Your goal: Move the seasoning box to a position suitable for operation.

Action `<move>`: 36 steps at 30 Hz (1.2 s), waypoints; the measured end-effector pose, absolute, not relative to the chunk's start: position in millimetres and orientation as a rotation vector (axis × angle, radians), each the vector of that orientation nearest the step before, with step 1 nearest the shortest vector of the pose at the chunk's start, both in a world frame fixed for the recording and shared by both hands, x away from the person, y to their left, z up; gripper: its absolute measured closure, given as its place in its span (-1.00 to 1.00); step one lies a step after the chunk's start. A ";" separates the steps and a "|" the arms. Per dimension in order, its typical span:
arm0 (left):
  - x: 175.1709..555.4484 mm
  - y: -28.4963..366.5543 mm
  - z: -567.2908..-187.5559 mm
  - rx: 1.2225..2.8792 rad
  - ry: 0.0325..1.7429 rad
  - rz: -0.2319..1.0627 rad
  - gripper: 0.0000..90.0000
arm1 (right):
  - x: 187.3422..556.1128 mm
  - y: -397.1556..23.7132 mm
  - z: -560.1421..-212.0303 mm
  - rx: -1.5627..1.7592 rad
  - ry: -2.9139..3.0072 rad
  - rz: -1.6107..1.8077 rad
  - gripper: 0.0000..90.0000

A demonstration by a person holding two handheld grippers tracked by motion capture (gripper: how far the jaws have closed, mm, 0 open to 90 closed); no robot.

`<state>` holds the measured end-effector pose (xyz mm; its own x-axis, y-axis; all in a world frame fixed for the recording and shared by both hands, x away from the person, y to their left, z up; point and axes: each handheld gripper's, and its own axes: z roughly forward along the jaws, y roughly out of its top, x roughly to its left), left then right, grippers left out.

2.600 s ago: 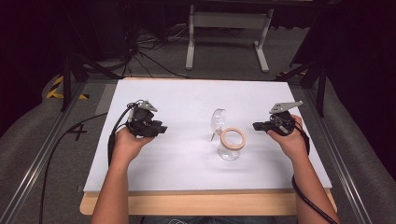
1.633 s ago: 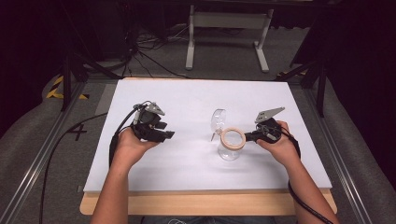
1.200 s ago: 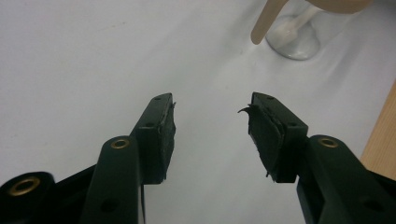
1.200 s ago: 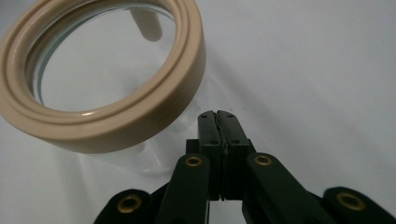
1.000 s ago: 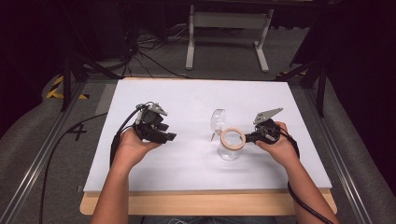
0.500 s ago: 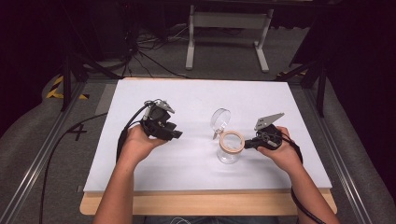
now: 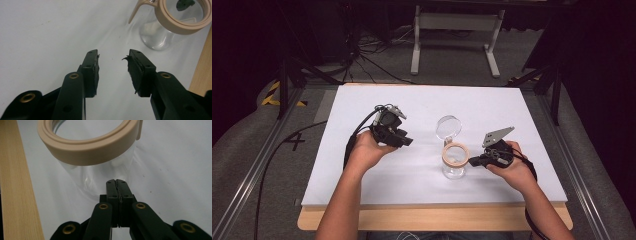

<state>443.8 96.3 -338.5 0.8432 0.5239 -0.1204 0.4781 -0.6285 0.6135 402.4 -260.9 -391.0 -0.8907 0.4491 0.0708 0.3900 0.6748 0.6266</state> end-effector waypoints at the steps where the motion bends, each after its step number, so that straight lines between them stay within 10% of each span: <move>1: 444.4 95.9 -338.4 2.358 0.725 0.090 0.32 | 401.3 -260.5 -391.0 0.698 2.797 1.007 0.99; 24: 455.5 78.3 -340.8 2.330 0.735 0.008 0.42 | 388.3 -256.7 -395.5 0.688 2.823 0.993 0.99; 36: 446.1 53.4 -333.3 2.335 0.632 0.164 1.00 | 384.5 -277.0 -373.9 0.730 2.714 1.063 0.99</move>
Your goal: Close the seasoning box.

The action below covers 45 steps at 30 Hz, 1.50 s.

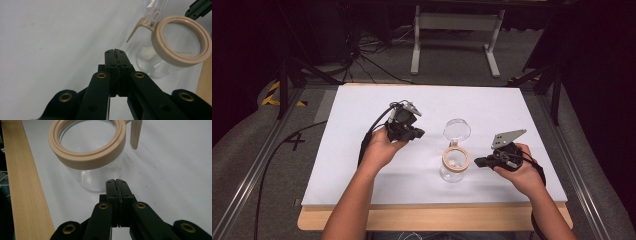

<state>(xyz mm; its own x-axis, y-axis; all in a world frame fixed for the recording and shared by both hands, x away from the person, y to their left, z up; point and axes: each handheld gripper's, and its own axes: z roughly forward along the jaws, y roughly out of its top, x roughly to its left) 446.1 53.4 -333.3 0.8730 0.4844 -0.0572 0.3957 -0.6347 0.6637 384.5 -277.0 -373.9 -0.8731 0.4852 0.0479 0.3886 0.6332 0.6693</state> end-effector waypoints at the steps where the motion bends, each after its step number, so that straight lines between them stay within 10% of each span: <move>1: 444.2 47.8 -334.0 2.327 0.620 0.184 1.00 | 384.1 -278.4 -371.6 0.732 2.706 1.075 0.99; 18: 446.6 29.9 -346.2 2.073 0.654 0.151 1.00 | 373.8 -260.9 -345.1 0.718 2.543 1.361 1.00; 45: 427.6 15.7 -328.4 2.130 0.489 0.240 0.99 | 377.7 -250.9 -346.4 0.753 2.509 1.436 0.99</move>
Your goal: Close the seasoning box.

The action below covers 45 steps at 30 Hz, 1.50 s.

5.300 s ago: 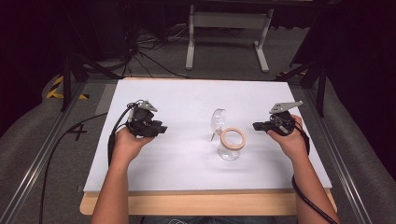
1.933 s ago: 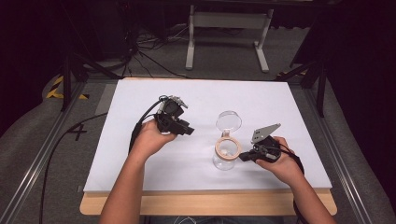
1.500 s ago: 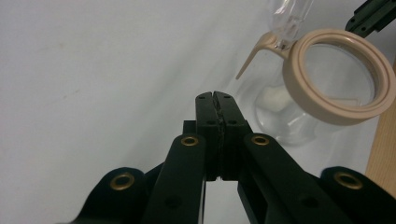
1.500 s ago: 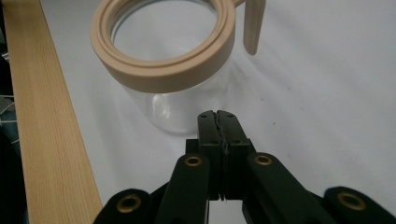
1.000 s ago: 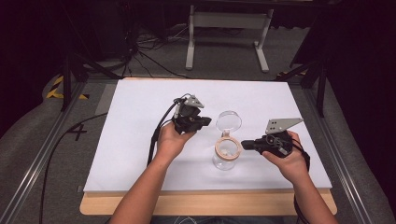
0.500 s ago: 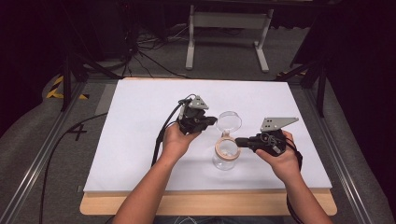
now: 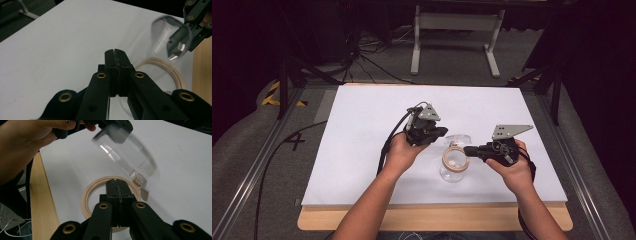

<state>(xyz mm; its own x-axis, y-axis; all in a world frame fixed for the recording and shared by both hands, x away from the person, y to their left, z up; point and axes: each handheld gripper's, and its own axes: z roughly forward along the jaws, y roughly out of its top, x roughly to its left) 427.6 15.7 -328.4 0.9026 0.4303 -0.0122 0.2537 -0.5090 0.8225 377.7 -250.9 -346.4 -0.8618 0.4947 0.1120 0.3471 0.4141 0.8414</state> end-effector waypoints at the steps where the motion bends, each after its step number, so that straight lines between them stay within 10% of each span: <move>1: 427.9 16.7 -327.9 2.128 0.493 0.234 0.99 | 377.5 -251.0 -346.5 0.754 2.512 1.437 0.99; 45: 418.2 37.7 -304.3 2.209 0.494 0.171 0.82 | 363.3 -239.9 -340.8 0.692 2.689 1.181 1.00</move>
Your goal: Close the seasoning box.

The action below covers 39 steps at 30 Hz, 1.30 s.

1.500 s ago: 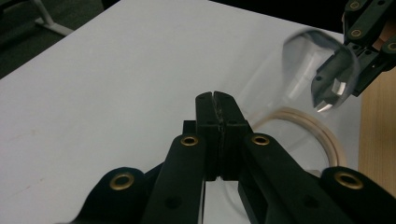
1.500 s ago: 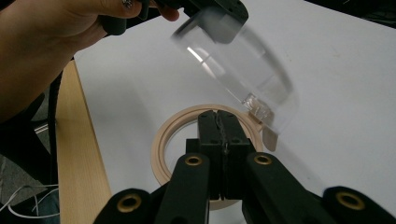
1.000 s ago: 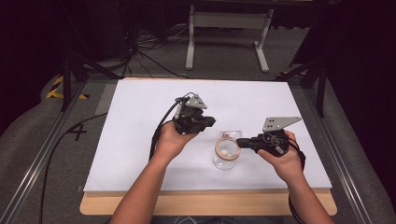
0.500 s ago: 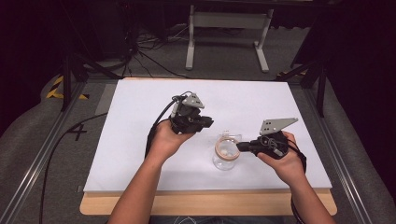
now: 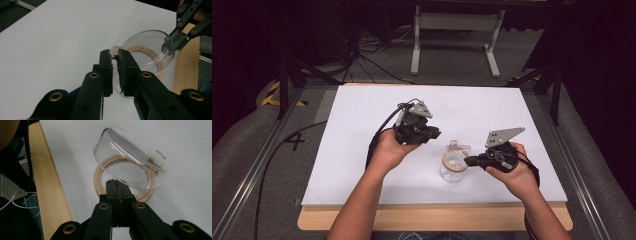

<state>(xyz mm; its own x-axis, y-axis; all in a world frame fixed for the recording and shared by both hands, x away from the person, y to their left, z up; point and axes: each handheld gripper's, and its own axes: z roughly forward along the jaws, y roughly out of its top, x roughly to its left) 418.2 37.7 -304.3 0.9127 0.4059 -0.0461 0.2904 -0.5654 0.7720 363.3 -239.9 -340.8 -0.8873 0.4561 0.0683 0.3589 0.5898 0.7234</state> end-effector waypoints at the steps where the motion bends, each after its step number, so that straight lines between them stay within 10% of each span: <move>1: 418.1 37.4 -304.4 2.211 0.492 0.172 0.82 | 363.1 -239.7 -340.9 0.695 2.693 1.174 1.00; 39: 419.5 36.0 -306.9 2.252 0.497 0.158 0.76 | 363.8 -241.9 -347.5 0.768 2.854 0.963 1.00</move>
<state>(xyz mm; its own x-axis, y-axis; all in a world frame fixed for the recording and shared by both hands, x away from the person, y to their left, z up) 419.5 36.0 -306.9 0.9147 0.4015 -0.0468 0.3004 -0.5976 0.7434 363.8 -241.9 -347.5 -0.8775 0.4637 0.1225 0.4432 0.6863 0.5767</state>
